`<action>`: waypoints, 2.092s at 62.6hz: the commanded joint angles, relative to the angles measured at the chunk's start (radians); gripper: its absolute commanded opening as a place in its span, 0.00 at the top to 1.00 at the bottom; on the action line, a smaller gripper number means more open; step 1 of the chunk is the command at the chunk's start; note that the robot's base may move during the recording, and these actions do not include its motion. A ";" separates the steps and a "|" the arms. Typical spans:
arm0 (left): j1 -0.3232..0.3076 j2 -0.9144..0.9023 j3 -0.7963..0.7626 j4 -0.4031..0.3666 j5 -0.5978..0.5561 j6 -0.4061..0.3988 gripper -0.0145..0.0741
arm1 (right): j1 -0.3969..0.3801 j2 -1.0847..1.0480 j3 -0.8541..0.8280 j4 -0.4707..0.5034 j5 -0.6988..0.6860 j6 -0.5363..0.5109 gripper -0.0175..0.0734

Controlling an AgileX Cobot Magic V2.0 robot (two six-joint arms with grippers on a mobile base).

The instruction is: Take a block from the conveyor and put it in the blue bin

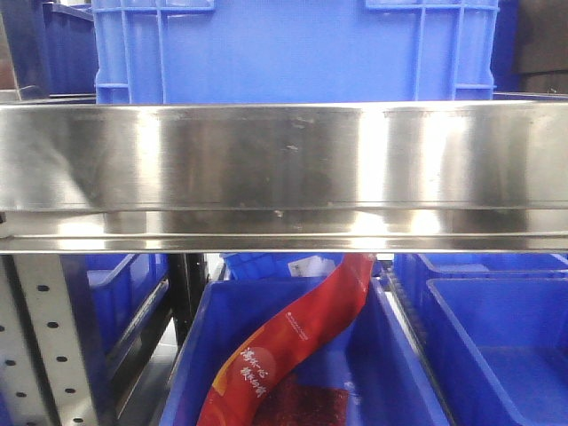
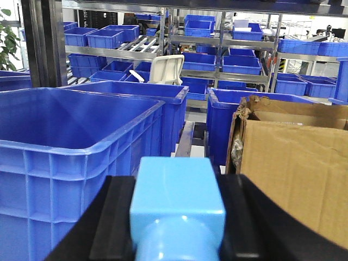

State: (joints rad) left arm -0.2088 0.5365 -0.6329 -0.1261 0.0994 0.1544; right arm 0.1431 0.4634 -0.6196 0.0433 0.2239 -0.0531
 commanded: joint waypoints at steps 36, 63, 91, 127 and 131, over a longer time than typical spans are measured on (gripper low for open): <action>-0.007 -0.004 0.000 0.003 -0.064 -0.001 0.96 | 0.000 -0.005 0.001 -0.004 -0.081 -0.002 0.99; -0.007 -0.004 0.000 -0.004 -0.033 -0.001 0.96 | 0.000 -0.005 0.001 0.004 -0.072 -0.002 0.99; -0.038 0.266 -0.332 0.034 0.200 -0.001 0.96 | 0.124 0.271 -0.249 0.015 -0.060 -0.002 0.99; -0.321 0.795 -0.719 0.039 0.109 -0.001 0.96 | 0.229 0.759 -0.543 0.014 -0.057 -0.002 0.99; -0.323 0.847 -0.750 0.008 0.068 -0.001 0.96 | 0.238 0.806 -0.563 0.014 -0.079 -0.002 0.99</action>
State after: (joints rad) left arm -0.5223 1.3379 -1.3430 -0.0815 0.2343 0.1544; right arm 0.3713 1.2189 -1.1511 0.0640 0.1804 -0.0548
